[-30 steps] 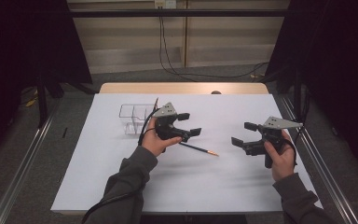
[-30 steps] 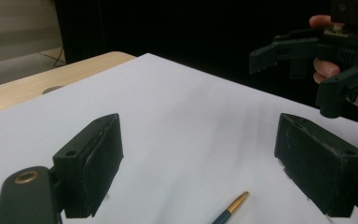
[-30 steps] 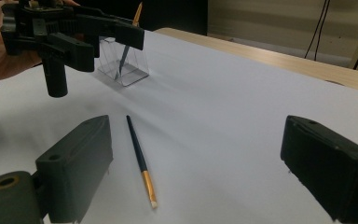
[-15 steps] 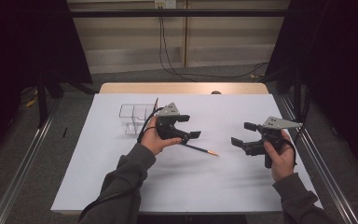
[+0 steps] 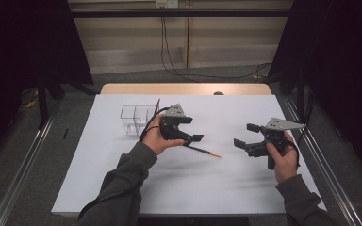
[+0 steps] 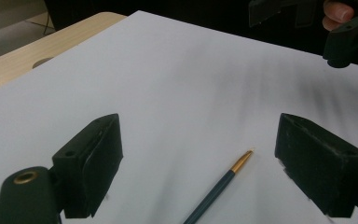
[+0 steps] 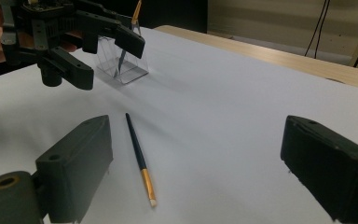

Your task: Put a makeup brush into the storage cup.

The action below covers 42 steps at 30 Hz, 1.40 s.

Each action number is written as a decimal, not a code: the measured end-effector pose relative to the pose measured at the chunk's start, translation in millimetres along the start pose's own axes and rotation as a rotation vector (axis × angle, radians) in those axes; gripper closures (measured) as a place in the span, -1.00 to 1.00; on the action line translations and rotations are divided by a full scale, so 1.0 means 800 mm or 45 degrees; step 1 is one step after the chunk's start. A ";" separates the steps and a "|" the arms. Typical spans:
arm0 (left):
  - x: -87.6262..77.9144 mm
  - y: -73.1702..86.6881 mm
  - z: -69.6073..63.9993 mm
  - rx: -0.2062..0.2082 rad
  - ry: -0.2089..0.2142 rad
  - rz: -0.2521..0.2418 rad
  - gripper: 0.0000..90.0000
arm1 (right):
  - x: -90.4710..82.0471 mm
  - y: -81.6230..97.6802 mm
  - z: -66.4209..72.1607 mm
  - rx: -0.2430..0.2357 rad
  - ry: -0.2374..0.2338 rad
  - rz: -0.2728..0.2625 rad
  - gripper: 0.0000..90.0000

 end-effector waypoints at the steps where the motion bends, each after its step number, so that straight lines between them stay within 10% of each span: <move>1: -0.001 0.001 0.000 0.003 -0.009 0.016 -0.67 | 0.000 0.000 0.000 0.000 0.000 0.000 -0.81; 42: 0.025 0.023 -0.017 0.223 0.044 0.453 -0.66 | 0.002 0.002 -0.002 -0.005 0.018 0.017 -0.81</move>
Point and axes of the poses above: each handheld gripper's, and its own axes: x roughly forward along the jaws, y roughly out of its underside, z roughly to its left, the point moved 9 cm from there along x, roughly forward along the jaws, and after that the axes turned 8 degrees about z, right-handed, at the moved point
